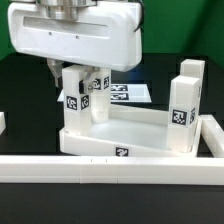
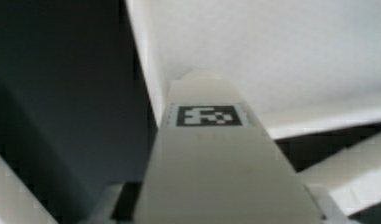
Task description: Assemble desk
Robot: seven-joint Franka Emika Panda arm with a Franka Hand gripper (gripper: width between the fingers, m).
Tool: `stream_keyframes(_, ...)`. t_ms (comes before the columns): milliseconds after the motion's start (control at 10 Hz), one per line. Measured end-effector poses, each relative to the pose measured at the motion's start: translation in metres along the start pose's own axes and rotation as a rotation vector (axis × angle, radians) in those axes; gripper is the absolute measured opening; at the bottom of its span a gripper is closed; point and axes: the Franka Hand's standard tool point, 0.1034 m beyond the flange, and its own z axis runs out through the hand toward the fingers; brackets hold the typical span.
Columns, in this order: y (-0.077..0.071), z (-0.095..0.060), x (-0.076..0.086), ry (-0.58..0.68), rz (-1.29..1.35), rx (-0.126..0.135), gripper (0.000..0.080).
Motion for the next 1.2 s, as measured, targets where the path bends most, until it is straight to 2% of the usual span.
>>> stream_keyframes(300, -0.0018, 0.0001, 0.0006, -0.010, 0.337, 0.040, 0.0291)
stream_keyframes(900, -0.0054, 0.0004, -0.0005, -0.042, 0.824, 0.067, 0.0291)
stream_keyframes(1100, -0.0062, 0.0004, -0.0008, -0.044, 0.876, 0.067, 0.0291)
stream_keyframes(1200, -0.0064, 0.0005, -0.0010, -0.044, 0.869, 0.067, 0.0366)
